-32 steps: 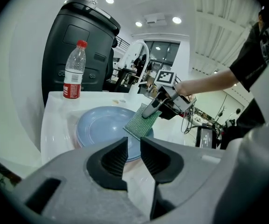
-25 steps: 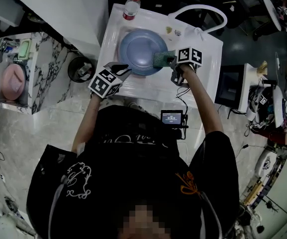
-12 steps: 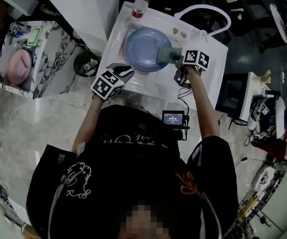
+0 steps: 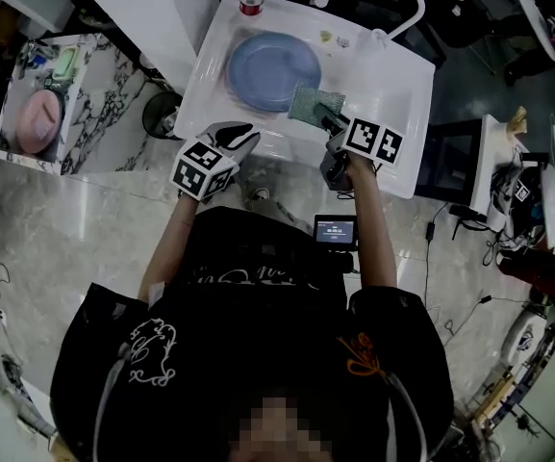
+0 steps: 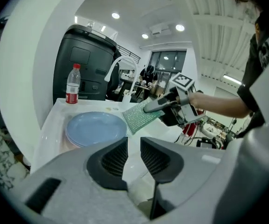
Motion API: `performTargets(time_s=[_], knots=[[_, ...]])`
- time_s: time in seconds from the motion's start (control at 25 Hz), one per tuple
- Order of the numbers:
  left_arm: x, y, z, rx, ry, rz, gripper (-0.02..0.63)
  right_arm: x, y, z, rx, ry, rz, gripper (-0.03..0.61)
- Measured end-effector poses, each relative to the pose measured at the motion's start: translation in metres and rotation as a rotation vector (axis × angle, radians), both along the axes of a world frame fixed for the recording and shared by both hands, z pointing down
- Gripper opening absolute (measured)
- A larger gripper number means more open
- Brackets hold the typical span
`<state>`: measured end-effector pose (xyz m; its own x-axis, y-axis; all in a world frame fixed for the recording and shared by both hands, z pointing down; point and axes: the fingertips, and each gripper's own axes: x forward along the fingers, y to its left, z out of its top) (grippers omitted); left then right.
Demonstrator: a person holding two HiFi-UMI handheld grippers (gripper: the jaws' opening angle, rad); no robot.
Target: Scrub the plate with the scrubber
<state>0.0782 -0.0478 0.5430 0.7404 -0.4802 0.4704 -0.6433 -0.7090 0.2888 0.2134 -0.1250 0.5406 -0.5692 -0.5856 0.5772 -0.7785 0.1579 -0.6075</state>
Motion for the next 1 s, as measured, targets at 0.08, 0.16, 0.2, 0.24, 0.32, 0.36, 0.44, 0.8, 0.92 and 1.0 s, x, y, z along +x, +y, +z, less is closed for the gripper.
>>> performTargets(time_s=[0.08,0.16,0.2,0.24,0.32,0.36,0.44,0.8,0.92,1.0], knots=[[0.009,0.012,-0.006,0.004,0.031,-0.018,0.089,0.004,0.018,-0.002,0.034,0.017,0.011,0.092],[0.015,0.025,-0.009,0.007,0.026,-0.021,0.087,0.007,0.036,-0.001,0.060,0.047,0.013,0.092],[0.016,0.031,-0.009,0.008,0.015,-0.021,0.089,0.008,0.044,0.000,0.071,0.069,0.006,0.094],[0.016,0.036,-0.009,0.008,0.005,-0.021,0.087,0.008,0.052,0.001,0.083,0.093,-0.004,0.092],[0.016,0.045,-0.011,0.006,-0.008,-0.021,0.087,0.008,0.067,0.001,0.105,0.134,-0.023,0.094],[0.016,0.048,-0.013,0.006,-0.011,-0.020,0.087,0.007,0.073,0.000,0.113,0.146,-0.026,0.092],[0.016,0.052,-0.017,0.010,-0.014,-0.015,0.087,0.004,0.082,-0.002,0.124,0.146,-0.019,0.092],[0.013,0.052,-0.040,0.065,-0.010,0.015,0.087,-0.031,0.114,-0.001,0.129,0.139,-0.045,0.092],[-0.002,0.054,-0.045,0.076,-0.004,0.021,0.087,-0.043,0.120,-0.004,0.135,0.147,-0.036,0.094],[-0.016,0.058,-0.048,0.083,-0.002,0.026,0.087,-0.055,0.124,-0.007,0.145,0.154,-0.028,0.093]])
